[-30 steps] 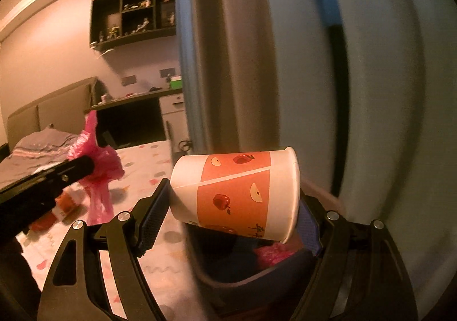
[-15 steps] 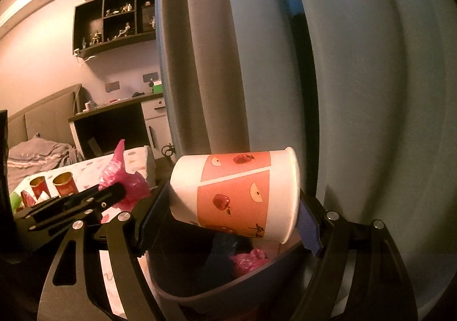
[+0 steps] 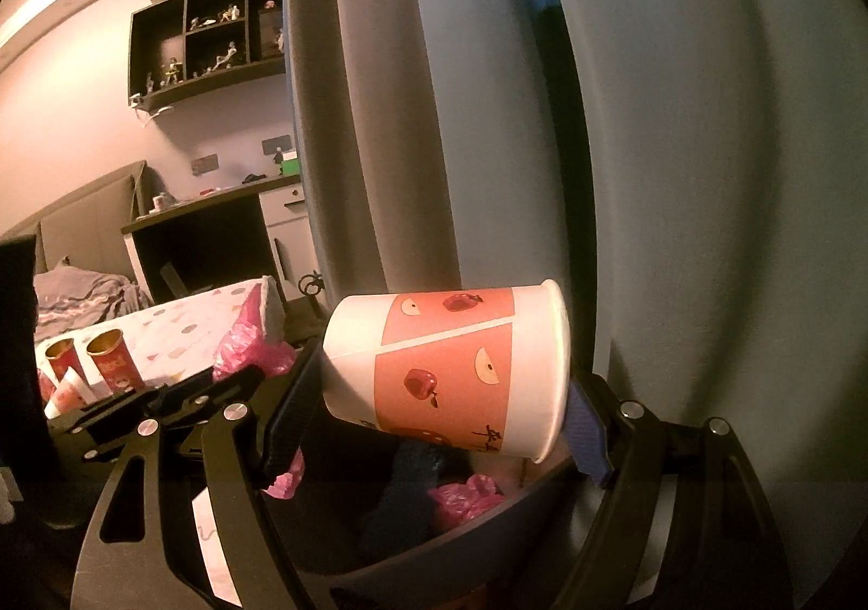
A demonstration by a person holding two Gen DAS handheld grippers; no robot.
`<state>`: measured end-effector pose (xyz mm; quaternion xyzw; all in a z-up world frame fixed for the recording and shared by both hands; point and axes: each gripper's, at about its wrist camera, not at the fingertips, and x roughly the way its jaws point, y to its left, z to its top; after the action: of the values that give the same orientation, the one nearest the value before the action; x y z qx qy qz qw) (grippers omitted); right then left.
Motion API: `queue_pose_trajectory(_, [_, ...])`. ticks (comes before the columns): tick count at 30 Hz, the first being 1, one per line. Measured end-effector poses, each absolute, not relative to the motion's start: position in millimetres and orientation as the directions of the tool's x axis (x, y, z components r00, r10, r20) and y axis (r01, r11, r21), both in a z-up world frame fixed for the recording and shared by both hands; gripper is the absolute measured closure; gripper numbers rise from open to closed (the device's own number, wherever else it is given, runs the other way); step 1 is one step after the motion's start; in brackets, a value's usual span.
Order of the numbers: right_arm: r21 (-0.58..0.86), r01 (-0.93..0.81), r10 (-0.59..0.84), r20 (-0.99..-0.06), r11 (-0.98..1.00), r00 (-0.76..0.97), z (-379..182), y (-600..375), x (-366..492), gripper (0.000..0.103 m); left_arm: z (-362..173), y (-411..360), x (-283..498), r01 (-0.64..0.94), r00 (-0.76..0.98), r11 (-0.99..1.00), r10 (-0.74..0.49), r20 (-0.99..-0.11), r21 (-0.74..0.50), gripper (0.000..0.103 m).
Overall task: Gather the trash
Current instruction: 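Carry the pink bag in the left tool and cup in the right tool to the gray bin, then open the left tool over the bin while the right tool releases the paper cup, then move both open tools back over the trash on the table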
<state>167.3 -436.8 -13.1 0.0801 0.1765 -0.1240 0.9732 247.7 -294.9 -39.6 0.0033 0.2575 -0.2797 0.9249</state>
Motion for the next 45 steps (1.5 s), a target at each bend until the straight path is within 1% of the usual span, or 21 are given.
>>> queue_pose_trajectory(16, [0.135,0.287,-0.221,-0.368,0.948,0.903,-15,-445,171,0.027,-56,-309,257,0.564,0.664,0.811,-0.558,-0.497,-0.157,0.077])
queue_pose_trajectory(19, [0.145,0.287,-0.217,-0.371,0.947,0.903,-16,-447,173,0.027,-57,-308,256,0.578,0.660,0.801,-0.570,-0.490,-0.153,0.064])
queue_pose_trajectory(21, [0.151,0.286,-0.214,-0.372,0.946,0.903,-17,-448,174,0.027,-58,-305,257,0.574,0.657,0.803,-0.570,-0.494,-0.162,0.040])
queue_pose_trajectory(24, [0.158,0.284,-0.209,-0.374,0.946,0.904,-18,-448,178,0.026,-58,-295,259,0.556,0.663,0.811,-0.565,-0.491,-0.183,0.030])
queue_pose_trajectory(27, [0.160,0.284,-0.207,-0.378,0.945,0.902,-19,-449,181,0.027,-59,-280,261,0.501,0.691,0.847,-0.514,-0.509,-0.175,0.027])
queue_pose_trajectory(32, [0.144,0.278,-0.202,-0.394,0.950,0.896,-28,-442,190,0.028,-52,-244,255,0.392,0.746,0.905,-0.418,-0.518,-0.165,0.027])
queue_pose_trajectory(34, [0.139,0.274,-0.198,-0.404,0.952,0.893,-31,-438,195,0.029,-46,-228,246,0.359,0.772,0.918,-0.395,-0.499,-0.171,0.027])
queue_pose_trajectory(38, [0.136,0.264,-0.186,-0.418,0.955,0.889,-35,-432,202,0.029,-38,-198,229,0.305,0.808,0.933,-0.358,-0.467,-0.189,0.023])
queue_pose_trajectory(45, [0.144,0.245,-0.169,-0.404,0.959,0.899,-26,-423,191,0.029,-32,-159,216,0.203,0.846,0.962,-0.267,-0.461,-0.184,0.022])
